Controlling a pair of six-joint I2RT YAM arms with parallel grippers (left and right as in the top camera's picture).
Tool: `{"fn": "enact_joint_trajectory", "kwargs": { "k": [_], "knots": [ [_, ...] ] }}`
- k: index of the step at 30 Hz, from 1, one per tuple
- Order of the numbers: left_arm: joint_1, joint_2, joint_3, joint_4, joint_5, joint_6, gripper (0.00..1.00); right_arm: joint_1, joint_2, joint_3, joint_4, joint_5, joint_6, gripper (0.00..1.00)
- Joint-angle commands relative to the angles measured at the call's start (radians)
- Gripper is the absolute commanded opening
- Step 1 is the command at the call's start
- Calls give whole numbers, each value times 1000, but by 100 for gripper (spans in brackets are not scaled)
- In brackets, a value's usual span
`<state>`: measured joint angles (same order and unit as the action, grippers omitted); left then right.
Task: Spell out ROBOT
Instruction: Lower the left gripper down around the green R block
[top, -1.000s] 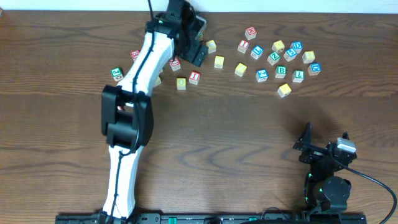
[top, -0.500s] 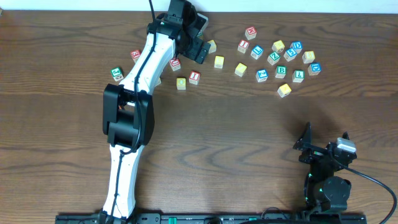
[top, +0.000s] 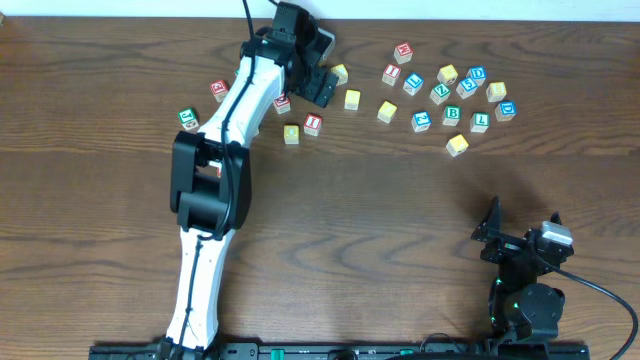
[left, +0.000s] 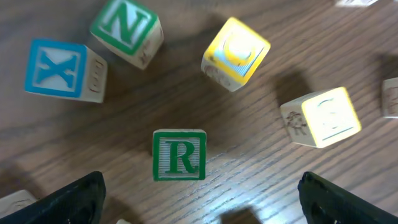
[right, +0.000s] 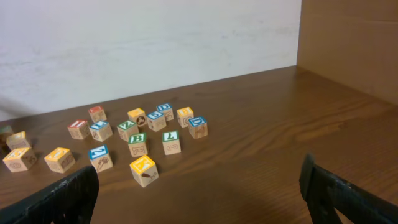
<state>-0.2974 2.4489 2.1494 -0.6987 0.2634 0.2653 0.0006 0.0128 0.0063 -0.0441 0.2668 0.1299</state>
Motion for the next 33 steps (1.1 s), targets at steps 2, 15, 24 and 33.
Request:
{"fn": "enact_joint_trajectory", "kwargs": {
  "k": [2, 15, 24, 33],
  "knots": [
    [0, 18, 19, 2, -15, -5, 98, 14, -2, -1, -4, 12, 15, 99],
    [0, 18, 18, 6, -22, -4, 91, 14, -2, -1, -4, 12, 15, 99],
    [0, 32, 18, 21, -22, 3, 91, 14, -2, -1, -4, 12, 15, 99],
    [0, 92, 18, 25, -21, 3, 91, 14, -2, -1, -4, 12, 15, 99]
  ]
}}
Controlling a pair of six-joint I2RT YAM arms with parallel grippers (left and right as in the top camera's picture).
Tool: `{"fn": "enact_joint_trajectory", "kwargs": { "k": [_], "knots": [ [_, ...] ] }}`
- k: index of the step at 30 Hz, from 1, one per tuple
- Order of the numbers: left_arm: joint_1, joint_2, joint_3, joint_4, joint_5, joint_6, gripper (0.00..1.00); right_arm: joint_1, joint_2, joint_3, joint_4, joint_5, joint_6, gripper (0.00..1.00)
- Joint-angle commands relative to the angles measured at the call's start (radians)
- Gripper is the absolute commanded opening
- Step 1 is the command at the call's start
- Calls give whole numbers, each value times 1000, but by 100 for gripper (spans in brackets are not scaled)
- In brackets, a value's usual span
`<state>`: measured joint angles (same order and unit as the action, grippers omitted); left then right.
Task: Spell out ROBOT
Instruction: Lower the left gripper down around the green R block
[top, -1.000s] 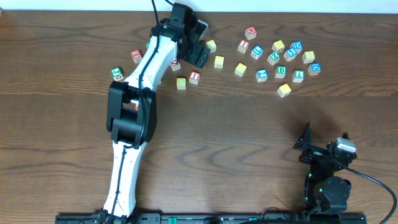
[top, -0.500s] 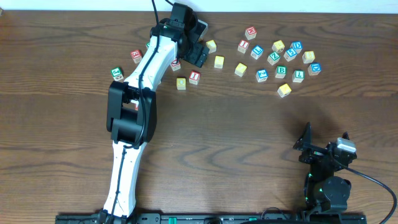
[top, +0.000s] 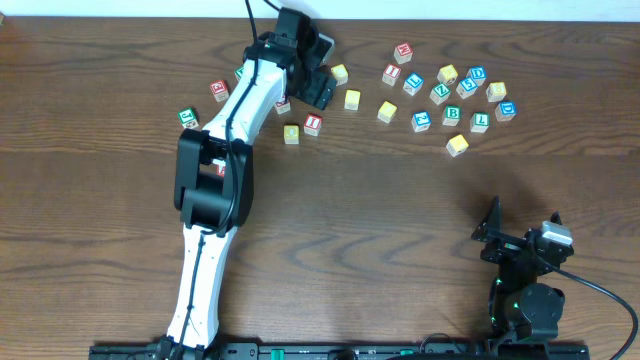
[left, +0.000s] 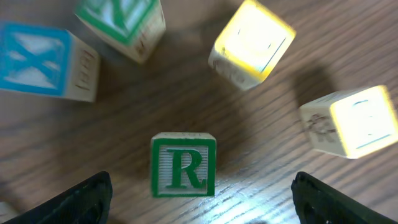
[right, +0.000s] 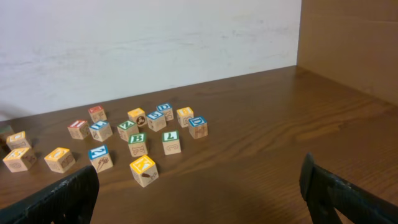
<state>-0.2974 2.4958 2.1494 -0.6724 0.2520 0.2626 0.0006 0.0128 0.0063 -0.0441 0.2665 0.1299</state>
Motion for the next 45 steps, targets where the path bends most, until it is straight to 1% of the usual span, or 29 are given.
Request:
{"fn": "enact_joint_trajectory", "kwargs": {
  "k": [1, 8, 21, 25, 31, 38, 45],
  "knots": [
    [0, 48, 18, -1, -10, 6, 91, 14, -2, -1, -4, 12, 15, 99],
    [0, 50, 19, 22, -10, 6, 91, 14, -2, -1, -4, 12, 15, 99],
    [0, 50, 49, 15, -10, 7, 91, 14, -2, -1, -4, 12, 15, 99],
    [0, 50, 78, -7, -11, 36, 91, 14, -2, -1, -4, 12, 15, 99],
    [0, 50, 92, -37, -89, 65, 91, 14, -2, -1, -4, 12, 15, 99],
    [0, 50, 106, -44, -127, 82, 90, 14, -2, -1, -4, 12, 15, 99],
    [0, 50, 183, -74, -137, 100, 90, 14, -2, -1, -4, 12, 15, 99]
  ]
}}
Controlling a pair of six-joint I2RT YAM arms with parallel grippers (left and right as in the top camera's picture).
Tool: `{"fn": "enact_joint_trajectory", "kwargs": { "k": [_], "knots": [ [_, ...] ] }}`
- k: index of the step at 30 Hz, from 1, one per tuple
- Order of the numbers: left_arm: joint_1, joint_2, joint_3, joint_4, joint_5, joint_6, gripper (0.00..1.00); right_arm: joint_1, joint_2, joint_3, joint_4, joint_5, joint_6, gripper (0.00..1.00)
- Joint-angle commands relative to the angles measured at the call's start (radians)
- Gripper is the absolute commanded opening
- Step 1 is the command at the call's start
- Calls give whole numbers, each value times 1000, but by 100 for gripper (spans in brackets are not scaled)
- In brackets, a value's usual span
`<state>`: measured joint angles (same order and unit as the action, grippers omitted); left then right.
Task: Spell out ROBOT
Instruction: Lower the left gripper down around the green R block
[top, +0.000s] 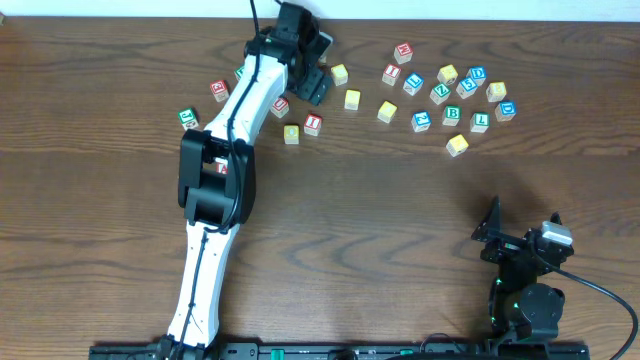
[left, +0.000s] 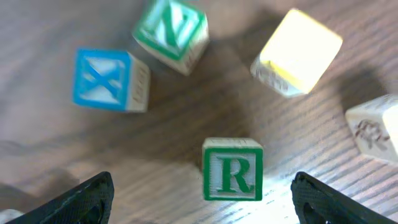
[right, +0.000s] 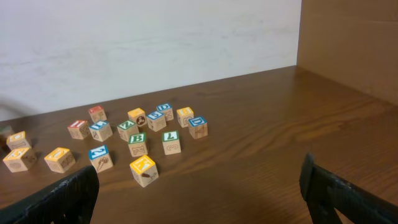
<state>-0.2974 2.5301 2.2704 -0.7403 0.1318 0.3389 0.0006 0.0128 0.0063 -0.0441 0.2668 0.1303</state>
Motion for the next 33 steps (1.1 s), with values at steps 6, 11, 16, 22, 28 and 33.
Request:
{"fn": "enact_joint_trajectory", "kwargs": {
  "k": [6, 11, 16, 22, 28, 33],
  "knots": [
    [-2, 16, 73, -16, -17, 28, 90, 14, -2, -1, -4, 12, 14, 99],
    [-2, 16, 73, -23, -17, 46, 90, 14, -2, -1, -4, 12, 14, 99],
    [-2, 16, 73, -29, -18, 66, 88, 14, -2, -1, -4, 12, 14, 99],
    [-3, 16, 73, -26, -18, 72, 87, 14, -2, -1, -4, 12, 14, 99],
    [-7, 16, 70, -5, -19, 56, 86, 14, -2, -1, -4, 12, 14, 99],
    [-19, 19, 54, 24, -22, 5, 84, 14, -2, -1, -4, 12, 14, 99]
  ]
}}
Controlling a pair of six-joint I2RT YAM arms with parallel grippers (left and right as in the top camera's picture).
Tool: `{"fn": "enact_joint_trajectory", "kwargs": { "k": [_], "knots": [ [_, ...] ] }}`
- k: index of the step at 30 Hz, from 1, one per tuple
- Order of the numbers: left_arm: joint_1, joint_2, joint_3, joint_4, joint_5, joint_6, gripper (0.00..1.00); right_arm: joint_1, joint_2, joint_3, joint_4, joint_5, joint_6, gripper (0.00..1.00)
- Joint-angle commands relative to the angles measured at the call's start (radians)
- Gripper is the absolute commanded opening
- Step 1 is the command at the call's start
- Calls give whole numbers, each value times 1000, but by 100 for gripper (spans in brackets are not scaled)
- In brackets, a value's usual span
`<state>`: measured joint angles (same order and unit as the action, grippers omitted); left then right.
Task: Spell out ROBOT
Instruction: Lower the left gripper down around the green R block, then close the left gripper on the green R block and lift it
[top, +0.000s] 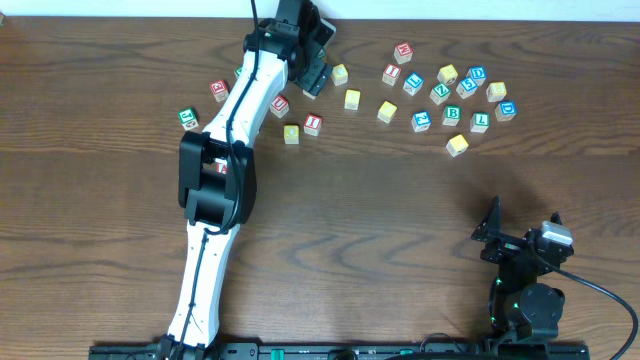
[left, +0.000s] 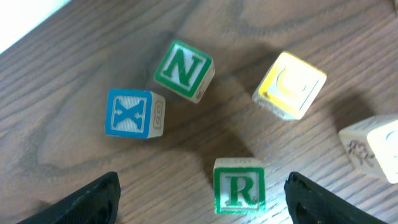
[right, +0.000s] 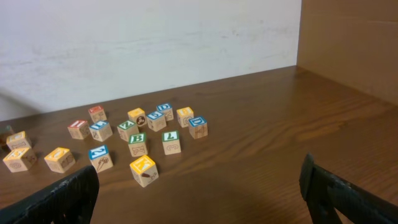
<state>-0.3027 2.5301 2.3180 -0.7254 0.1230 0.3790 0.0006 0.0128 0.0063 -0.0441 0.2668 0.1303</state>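
A wooden block with a green R (left: 239, 193) lies face up on the table, between the fingertips of my open left gripper (left: 202, 208) and nearer the right one; nothing is held. Around it lie a green N block (left: 184, 70), a blue X block (left: 134, 113) and a yellow-topped block (left: 289, 85). Overhead, the left gripper (top: 311, 70) hangs over the left cluster at the table's far edge and hides the R block. A green B block (right: 136, 140) (top: 452, 115) sits in the right cluster. My right gripper (right: 198, 199) (top: 520, 245) rests open near the front right.
Several more letter blocks lie in two loose clusters along the far side, left (top: 291, 131) and right (top: 457, 144). The white left arm (top: 215, 180) stretches from the front edge to the back. A white wall (right: 149, 43) and a cardboard panel (right: 348, 43) border the table.
The left gripper now stands higher and a little farther back: the R block looks smaller and sits lower in the wrist view. It stays open. The blocks and the right arm are unchanged.
The left gripper hung open over the R block, which lay left of centre between the fingers. Then it was closer to the block. Later the block lay nearer the right finger, and now the gripper is higher. No block has moved; the right arm stayed parked.
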Motion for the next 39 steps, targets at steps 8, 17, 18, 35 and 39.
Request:
{"fn": "enact_joint_trajectory", "kwargs": {
  "k": [8, 17, 18, 35, 39],
  "knots": [
    [-34, 85, 6, 1, -24, -52, 84, 14, -2, -1, -4, 12, 14, 99],
    [-34, 89, 17, 1, -39, -51, 84, 14, -2, -1, -4, 12, 14, 99],
    [-35, 89, 17, -2, -39, -51, 84, 14, -2, -1, -4, 12, 14, 99],
    [-34, 82, 41, -11, -39, -52, 73, 14, -2, -1, -4, 12, 14, 99],
    [-34, 78, 62, -23, -39, -51, 66, 14, -2, -1, -4, 12, 14, 99]
  ]
}}
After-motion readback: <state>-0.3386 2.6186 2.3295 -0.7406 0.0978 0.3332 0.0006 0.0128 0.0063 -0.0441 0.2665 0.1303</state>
